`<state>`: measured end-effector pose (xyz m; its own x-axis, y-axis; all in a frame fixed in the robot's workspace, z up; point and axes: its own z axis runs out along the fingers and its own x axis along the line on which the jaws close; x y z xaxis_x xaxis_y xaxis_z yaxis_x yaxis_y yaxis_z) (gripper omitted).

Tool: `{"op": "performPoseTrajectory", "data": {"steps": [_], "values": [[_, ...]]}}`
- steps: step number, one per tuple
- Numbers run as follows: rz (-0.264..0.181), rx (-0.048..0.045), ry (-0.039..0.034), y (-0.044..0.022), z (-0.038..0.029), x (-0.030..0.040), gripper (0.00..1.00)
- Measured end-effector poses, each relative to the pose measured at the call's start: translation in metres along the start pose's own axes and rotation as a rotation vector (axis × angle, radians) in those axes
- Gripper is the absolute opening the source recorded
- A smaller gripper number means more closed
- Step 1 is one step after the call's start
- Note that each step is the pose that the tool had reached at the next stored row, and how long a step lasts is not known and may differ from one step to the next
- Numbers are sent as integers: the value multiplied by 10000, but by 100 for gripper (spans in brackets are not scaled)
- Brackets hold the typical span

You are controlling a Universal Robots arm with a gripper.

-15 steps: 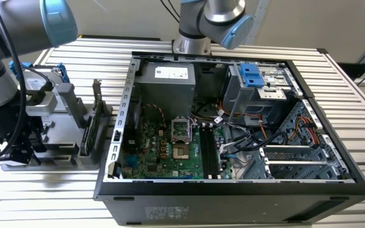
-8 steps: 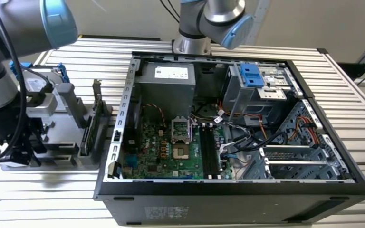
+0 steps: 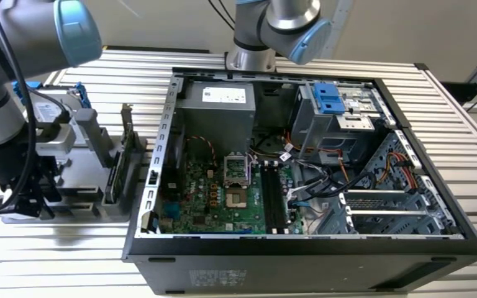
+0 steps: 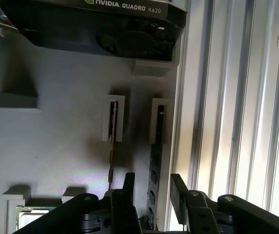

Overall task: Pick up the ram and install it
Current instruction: 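Pick up the ram and move it above insertion slot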

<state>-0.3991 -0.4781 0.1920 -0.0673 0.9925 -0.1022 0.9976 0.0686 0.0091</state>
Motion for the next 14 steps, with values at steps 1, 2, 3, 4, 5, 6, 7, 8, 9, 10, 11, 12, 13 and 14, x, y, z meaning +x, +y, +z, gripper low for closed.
{"op": "performPoseTrajectory", "data": {"steps": [1,2,3,4,5,6,7,8,9,10,11,12,13,14], "values": [[0,0,0,0,1,0,100],[0,0,0,0,1,0,100],[0,0,0,0,2,0,100],[0,0,0,0,2,0,100],[0,0,0,0,2,0,100],[0,0,0,0,2,0,100],[0,-1,1,0,2,0,100],[-1,-1,1,0,2,0,100],[-1,-1,1,-1,2,0,0],[0,-1,0,-1,2,0,0],[0,0,0,-2,2,0,0],[0,-1,0,-2,2,0,0],[0,-1,0,-2,2,0,0],[0,0,0,-2,2,0,0]]}}
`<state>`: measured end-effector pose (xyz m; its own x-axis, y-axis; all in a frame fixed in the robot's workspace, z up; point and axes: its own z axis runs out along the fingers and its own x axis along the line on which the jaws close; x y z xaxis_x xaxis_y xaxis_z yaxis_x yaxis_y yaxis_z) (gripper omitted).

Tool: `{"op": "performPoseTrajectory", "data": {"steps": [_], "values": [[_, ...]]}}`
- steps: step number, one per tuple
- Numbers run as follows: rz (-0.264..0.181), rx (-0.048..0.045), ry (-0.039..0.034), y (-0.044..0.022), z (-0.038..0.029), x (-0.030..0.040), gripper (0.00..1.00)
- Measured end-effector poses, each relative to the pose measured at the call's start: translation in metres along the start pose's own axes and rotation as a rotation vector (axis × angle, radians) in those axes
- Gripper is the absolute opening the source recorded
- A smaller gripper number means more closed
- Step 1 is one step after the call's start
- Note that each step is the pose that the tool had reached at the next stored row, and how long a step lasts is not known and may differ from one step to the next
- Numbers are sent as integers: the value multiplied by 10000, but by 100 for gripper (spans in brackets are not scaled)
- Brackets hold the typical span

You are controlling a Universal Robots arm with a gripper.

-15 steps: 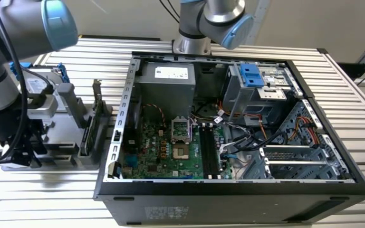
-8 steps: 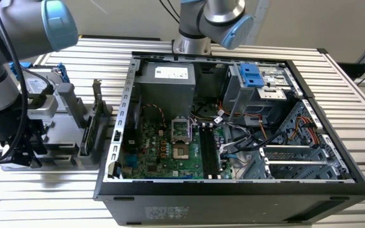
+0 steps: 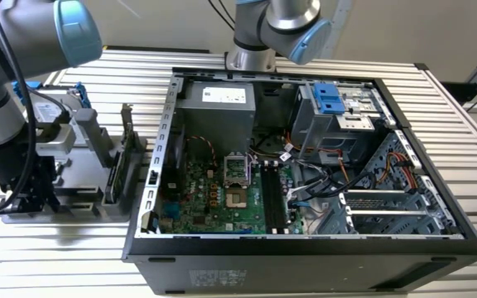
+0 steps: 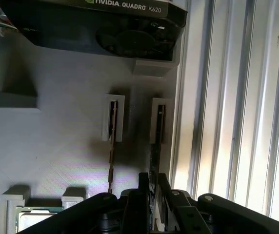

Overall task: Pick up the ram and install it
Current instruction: 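Pick up the ram and move it above insertion slot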

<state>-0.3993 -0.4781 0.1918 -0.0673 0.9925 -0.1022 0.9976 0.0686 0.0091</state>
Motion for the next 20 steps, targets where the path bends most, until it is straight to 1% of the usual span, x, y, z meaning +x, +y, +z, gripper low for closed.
{"op": "performPoseTrajectory", "data": {"steps": [20], "values": [[1,0,0,-4,0,0,0]]}}
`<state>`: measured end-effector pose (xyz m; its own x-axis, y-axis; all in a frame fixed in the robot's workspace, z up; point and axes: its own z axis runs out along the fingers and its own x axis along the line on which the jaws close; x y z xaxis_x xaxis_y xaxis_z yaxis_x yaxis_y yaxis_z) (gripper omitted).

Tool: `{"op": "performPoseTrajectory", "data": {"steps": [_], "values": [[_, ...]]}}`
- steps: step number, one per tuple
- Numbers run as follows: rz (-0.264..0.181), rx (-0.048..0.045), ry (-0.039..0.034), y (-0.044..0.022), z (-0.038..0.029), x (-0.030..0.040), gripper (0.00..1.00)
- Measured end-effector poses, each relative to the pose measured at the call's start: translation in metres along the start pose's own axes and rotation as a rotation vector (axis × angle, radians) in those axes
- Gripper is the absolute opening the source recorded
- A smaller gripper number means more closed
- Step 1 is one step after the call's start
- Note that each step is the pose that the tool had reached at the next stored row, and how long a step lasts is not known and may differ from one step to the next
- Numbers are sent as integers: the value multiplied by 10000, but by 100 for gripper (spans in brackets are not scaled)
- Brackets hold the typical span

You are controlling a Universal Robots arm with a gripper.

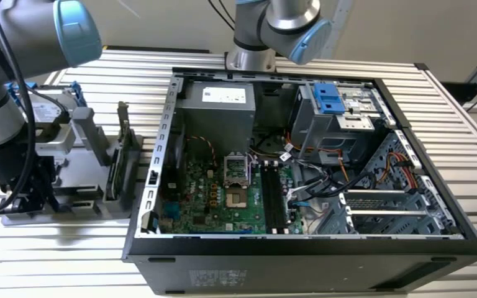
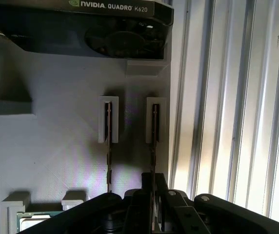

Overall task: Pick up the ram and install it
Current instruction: 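Pick up the ram and move it above insertion slot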

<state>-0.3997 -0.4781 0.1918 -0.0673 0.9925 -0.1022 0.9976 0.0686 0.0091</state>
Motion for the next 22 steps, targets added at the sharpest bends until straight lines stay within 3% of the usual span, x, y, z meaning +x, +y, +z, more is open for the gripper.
{"op": "performPoseTrajectory", "data": {"steps": [6,22], "values": [[0,-1,1,-1,-6,0,0],[23,2,0,1,-170,-17,0]]}}
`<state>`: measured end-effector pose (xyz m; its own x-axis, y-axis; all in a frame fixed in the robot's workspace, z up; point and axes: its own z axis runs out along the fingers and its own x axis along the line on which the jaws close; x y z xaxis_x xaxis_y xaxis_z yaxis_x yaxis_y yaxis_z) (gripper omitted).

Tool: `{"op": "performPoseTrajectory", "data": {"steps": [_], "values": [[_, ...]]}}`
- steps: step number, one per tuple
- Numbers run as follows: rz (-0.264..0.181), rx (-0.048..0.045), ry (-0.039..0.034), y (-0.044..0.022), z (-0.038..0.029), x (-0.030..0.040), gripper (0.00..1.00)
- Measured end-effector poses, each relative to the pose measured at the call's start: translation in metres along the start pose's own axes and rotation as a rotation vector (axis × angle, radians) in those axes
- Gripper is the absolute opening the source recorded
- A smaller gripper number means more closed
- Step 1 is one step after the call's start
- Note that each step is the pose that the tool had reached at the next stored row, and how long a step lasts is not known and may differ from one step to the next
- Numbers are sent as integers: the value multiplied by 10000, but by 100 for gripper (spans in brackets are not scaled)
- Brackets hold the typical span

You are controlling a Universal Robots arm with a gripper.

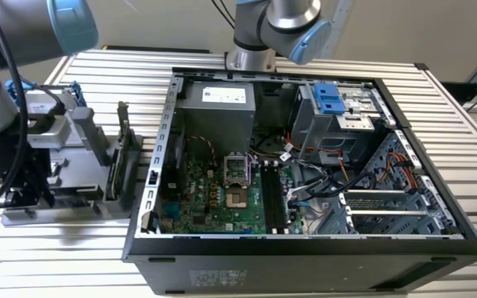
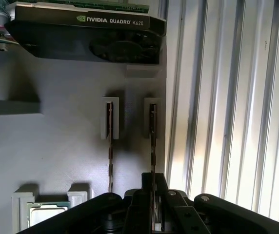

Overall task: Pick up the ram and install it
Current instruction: 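Pick up the ram and move it above insertion slot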

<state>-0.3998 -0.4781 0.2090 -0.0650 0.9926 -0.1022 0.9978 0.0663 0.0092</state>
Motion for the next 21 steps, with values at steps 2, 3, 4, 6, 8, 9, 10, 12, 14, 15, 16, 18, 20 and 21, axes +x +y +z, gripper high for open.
{"op": "performPoseTrajectory", "data": {"steps": [2,3,4,6,8,9,10,12,14,15,16,18,20,21], "values": [[5,0,0,0,-14,-2,0],[8,1,0,1,-20,-2,0],[13,1,0,0,-25,-3,0],[31,3,0,0,-36,-4,0],[42,5,-1,0,-45,-5,0],[47,5,-1,0,-50,-5,0],[52,5,0,0,-54,-6,0],[63,8,-1,0,-69,-7,0],[71,7,0,1,-84,-9,0],[77,8,-1,0,-94,-10,0],[80,9,-1,1,-102,-11,0],[89,11,-2,1,-119,-12,0],[97,11,-1,1,-135,-14,0],[101,11,-1,1,-143,-15,0]]}}
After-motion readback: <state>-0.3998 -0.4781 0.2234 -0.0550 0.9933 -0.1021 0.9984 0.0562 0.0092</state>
